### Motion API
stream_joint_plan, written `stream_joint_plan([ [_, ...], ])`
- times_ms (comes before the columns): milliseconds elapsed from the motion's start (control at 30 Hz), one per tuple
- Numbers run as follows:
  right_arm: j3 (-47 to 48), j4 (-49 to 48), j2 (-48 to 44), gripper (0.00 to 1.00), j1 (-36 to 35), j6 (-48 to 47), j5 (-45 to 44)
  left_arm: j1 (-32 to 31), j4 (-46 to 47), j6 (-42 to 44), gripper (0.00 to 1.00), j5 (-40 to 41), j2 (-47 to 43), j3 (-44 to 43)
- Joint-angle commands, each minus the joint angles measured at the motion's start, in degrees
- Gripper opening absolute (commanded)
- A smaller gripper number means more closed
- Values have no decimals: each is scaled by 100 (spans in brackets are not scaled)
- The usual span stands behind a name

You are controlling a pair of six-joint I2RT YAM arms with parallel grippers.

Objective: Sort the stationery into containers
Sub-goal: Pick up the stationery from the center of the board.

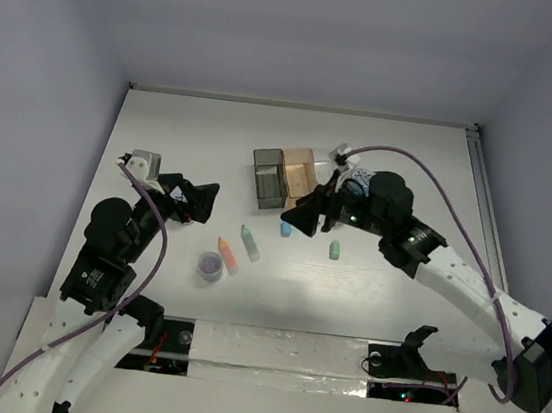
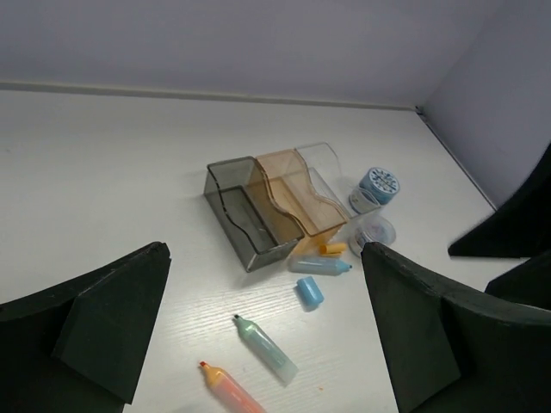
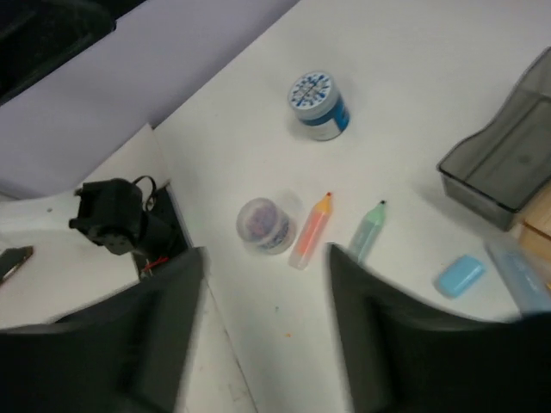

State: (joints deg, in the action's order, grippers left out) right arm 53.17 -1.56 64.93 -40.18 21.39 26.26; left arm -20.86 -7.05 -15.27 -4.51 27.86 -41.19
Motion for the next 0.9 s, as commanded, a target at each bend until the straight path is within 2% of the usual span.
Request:
stream_joint_plan([
  [0,571,24,361,54,-691,-547,-734,30,28,173,92,705,-306,-136],
  [33,615,33,467,40,-1006,-652,-850,30,72,147,91,724,-394,-83],
  [67,668,33,590,11,-1148,-697,-1068,30,107,121,90,776,-560,-39],
  [100,721,51,809,5,-1289,-758,-1166,30,133,103,89,846,-632,40],
  [167,870,60,1047,5,-1631,-908,-1420,30,116,68,84,1040,-824,93],
  [233,993,86,1459,14,-1825,-1048,-1641,30,55,77,77,1128,-931,102],
  [300,1361,156,1924,62,-2045,-1171,-1939,30,54,50,59,1163,-1080,129],
  [333,1363,339,2084,63,-2107,-1207,-2028,30,54,50,59,1181,-1081,137],
  [367,1598,419,2233,79,-2160,-1251,-2124,30,46,50,49,1207,-1089,137],
  [467,1994,727,2803,96,-2239,-1339,-2423,30,-16,33,44,1269,-1054,129],
  [567,2250,973,3313,99,-2292,-1374,-2503,30,-25,41,44,1251,-1019,102],
  [867,3217,1510,4493,100,-2766,-1576,-2433,188,89,59,48,1049,-922,120],
])
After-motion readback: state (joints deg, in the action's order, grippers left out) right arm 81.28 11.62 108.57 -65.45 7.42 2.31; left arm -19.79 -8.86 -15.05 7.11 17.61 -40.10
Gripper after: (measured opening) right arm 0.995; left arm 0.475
